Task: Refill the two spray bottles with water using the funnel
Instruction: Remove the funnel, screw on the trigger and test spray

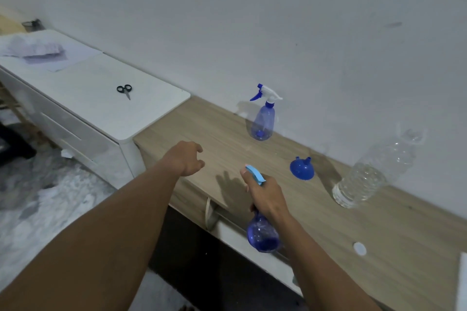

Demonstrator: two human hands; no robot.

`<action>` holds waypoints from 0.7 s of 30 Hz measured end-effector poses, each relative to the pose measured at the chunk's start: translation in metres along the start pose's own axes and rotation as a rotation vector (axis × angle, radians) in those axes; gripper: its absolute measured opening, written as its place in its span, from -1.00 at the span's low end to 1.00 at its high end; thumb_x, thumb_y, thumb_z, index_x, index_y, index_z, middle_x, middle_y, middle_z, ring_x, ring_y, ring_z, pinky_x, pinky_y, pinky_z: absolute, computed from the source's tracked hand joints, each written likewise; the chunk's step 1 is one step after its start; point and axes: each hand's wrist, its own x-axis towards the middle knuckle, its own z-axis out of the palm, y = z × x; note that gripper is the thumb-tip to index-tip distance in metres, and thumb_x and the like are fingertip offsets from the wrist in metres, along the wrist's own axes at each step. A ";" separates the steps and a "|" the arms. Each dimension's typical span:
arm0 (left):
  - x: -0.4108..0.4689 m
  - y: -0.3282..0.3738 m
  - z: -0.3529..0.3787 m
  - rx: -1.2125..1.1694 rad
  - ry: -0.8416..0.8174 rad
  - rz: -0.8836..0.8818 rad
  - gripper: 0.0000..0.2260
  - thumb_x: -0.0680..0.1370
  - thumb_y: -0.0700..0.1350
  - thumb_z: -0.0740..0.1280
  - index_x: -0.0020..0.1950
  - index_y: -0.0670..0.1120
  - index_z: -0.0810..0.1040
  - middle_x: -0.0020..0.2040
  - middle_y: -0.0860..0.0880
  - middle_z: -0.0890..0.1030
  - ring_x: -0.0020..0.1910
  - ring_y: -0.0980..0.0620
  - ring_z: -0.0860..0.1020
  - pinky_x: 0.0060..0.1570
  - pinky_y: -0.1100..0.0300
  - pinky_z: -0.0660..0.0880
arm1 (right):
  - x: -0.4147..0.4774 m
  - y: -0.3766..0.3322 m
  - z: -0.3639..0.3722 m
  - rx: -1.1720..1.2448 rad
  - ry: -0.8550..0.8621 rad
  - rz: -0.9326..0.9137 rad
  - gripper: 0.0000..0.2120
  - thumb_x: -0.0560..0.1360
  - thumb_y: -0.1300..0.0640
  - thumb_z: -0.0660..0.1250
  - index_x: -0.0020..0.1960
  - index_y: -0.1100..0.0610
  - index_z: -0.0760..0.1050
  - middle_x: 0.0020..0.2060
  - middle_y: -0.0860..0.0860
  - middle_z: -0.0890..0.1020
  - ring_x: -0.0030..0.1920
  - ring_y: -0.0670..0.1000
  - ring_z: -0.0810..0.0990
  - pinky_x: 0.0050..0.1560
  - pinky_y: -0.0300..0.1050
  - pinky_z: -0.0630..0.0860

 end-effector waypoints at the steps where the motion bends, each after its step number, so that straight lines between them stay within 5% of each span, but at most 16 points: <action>1: 0.003 0.000 -0.003 -0.001 -0.006 0.008 -0.51 0.54 0.10 0.36 0.44 -0.02 0.45 0.34 -0.07 0.55 0.32 -0.08 0.50 0.31 0.04 0.45 | 0.003 -0.001 0.001 0.017 0.005 -0.015 -0.59 0.55 -0.29 0.26 -0.09 0.07 0.53 -0.28 0.13 0.64 -0.48 0.00 0.58 -0.31 -0.01 0.59; 7: 0.025 0.003 -0.016 -0.027 -0.024 0.078 -0.52 0.53 0.09 0.38 0.43 0.00 0.46 0.30 -0.07 0.58 0.29 -0.07 0.52 0.29 0.08 0.45 | 0.027 -0.017 0.011 0.096 0.104 -0.088 -0.82 0.57 -0.06 0.25 0.00 0.03 0.33 -0.11 0.15 0.65 -0.36 0.04 0.60 -0.31 0.03 0.57; 11: 0.044 0.019 -0.014 -0.068 -0.065 0.179 -0.50 0.50 0.06 0.42 0.43 -0.02 0.49 0.31 -0.10 0.58 0.28 -0.07 0.54 0.30 0.10 0.45 | 0.046 -0.033 0.009 0.208 0.187 -0.128 -0.86 0.55 0.04 0.34 -0.04 0.07 0.41 -0.11 0.09 0.67 -0.29 0.02 0.69 -0.12 0.12 0.63; 16: 0.068 0.034 -0.004 -0.153 -0.164 0.288 -0.44 0.37 -0.14 0.47 0.39 0.00 0.53 0.27 -0.03 0.62 0.22 0.05 0.59 0.21 0.27 0.47 | 0.079 -0.058 0.002 0.050 0.258 -0.238 -0.79 0.55 0.07 0.41 -0.26 -0.08 0.56 -0.40 -0.06 0.58 -0.44 -0.18 0.49 -0.37 -0.29 0.40; 21: 0.103 0.036 -0.003 -0.392 -0.258 0.333 -0.38 0.27 -0.17 0.57 0.33 -0.05 0.56 0.17 0.01 0.62 0.13 0.02 0.62 0.01 0.16 0.58 | 0.130 -0.088 0.009 0.003 0.237 -0.258 -0.92 0.51 0.14 0.44 -0.06 -0.03 0.63 -0.22 -0.10 0.67 -0.26 -0.19 0.60 -0.25 -0.36 0.46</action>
